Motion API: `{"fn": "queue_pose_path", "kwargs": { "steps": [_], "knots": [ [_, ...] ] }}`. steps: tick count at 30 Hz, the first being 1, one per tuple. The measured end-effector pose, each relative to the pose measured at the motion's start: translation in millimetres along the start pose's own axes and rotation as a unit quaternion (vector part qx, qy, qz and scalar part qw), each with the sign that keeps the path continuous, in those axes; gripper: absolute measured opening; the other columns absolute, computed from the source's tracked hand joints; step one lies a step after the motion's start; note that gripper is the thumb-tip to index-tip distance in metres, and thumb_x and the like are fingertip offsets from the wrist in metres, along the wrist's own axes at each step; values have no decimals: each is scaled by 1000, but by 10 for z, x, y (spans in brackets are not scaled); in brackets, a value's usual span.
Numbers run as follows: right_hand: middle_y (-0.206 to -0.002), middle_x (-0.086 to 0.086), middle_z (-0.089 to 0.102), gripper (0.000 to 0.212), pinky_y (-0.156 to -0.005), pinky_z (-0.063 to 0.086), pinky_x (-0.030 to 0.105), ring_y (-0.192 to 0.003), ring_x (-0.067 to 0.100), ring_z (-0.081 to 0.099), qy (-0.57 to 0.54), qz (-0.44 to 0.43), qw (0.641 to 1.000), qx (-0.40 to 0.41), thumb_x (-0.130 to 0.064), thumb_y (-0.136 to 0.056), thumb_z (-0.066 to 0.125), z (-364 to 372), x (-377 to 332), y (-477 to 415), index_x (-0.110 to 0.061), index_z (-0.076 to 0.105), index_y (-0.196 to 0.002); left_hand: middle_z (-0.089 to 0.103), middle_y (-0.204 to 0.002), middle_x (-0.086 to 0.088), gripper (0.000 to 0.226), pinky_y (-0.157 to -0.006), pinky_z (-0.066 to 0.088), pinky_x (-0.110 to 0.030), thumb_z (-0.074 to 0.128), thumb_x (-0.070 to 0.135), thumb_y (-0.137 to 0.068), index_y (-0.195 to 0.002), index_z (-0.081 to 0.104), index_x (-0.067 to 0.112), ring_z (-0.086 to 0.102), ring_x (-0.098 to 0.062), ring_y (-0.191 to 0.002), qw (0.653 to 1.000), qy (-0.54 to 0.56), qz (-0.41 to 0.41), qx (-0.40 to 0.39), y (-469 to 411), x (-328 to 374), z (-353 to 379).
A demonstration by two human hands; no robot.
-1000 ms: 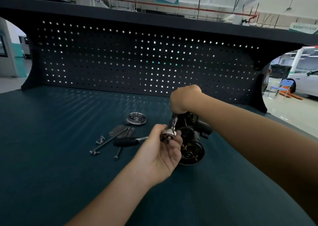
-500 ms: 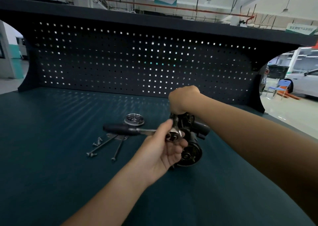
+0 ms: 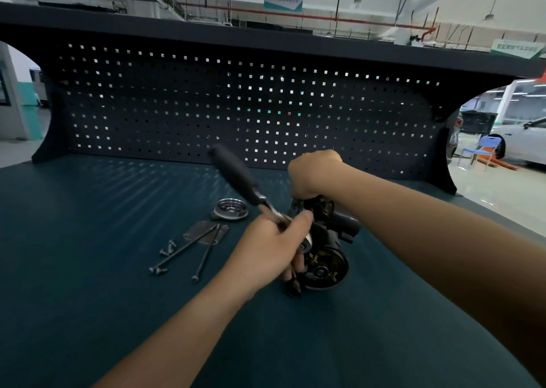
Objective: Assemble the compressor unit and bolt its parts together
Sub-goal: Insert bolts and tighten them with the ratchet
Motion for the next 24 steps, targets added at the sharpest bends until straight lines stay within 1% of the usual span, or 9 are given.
{"fn": "queue_pose_path", "kwargs": {
  "steps": [2,4,6,11,13,15,19,22,24],
  "knots": [
    [-70,-1,43,23,-57,33,30,-61,17,44,-25,-4,1000,-10,-16,-90,40,-4,7,-7,-12,43,-68,53,-43,-1,43,-33,31,-14,48,38,-91,-67,62,6,37,-6,-29,963,242,-115,-18,37,-153,64],
    [-64,0,47,24,-50,29,26,-56,17,43,-70,-5,997,-19,-13,-86,42,-21,22,2,-12,45,-62,51,-45,1,41,-29,31,-13,55,37,-83,-59,67,6,36,-3,-28,857,465,-215,-63,116,-215,194],
    [-63,1,47,23,-50,28,25,-55,17,43,-87,1,996,-28,-11,-84,42,-32,45,21,-11,46,-61,49,-46,4,37,-28,31,-12,59,36,-74,-55,67,6,36,-1,-28,806,537,-231,-94,142,-182,253],
    [-72,0,48,36,-67,36,33,-60,16,44,-87,18,996,-34,-37,-90,46,6,90,9,-13,42,-63,46,-39,2,47,-34,29,-14,48,43,-89,-58,58,9,34,-8,-29,988,119,-90,-24,-23,-37,-22],
    [-69,-2,46,46,-67,37,34,-59,15,43,-88,17,995,-37,-53,-85,52,22,96,4,-15,41,-63,44,-34,5,48,-35,30,-13,50,45,-86,-47,48,17,37,-7,-30,999,-27,12,27,-80,157,-126],
    [-66,-2,47,41,-65,39,32,-58,15,45,-95,6,994,-48,-46,-86,54,44,93,2,-14,43,-63,42,-33,6,53,-37,31,-14,55,45,-82,-40,40,16,39,-4,-30,991,-93,82,57,-92,303,-145],
    [-59,2,51,35,-65,39,32,-54,17,47,-123,-8,990,-71,-29,-90,46,67,89,5,-9,49,-61,50,-37,3,50,-38,35,-14,52,46,-85,-46,43,15,44,-6,-31,989,-97,91,60,-78,307,-102],
    [-58,6,50,41,-54,38,27,-51,18,44,-121,-23,988,-96,-25,-95,39,80,43,19,-6,48,-60,58,-43,-1,49,-38,38,-13,44,48,-89,-59,53,11,50,-10,-33,999,35,-16,19,-29,71,-77],
    [-58,7,49,41,-46,35,25,-50,17,42,-123,-32,987,-103,-23,-96,36,70,22,21,-6,48,-60,64,-52,-6,51,-37,43,-17,41,51,-90,-71,61,8,55,-11,-37,975,181,-128,-32,46,-132,-12]
  ]
}}
Point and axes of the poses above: each hand's wrist, its own y-axis away from the middle knuckle, its own z-axis out of the palm, x = y × z, the point moved 8 cm from there along -y, towards the middle knuckle
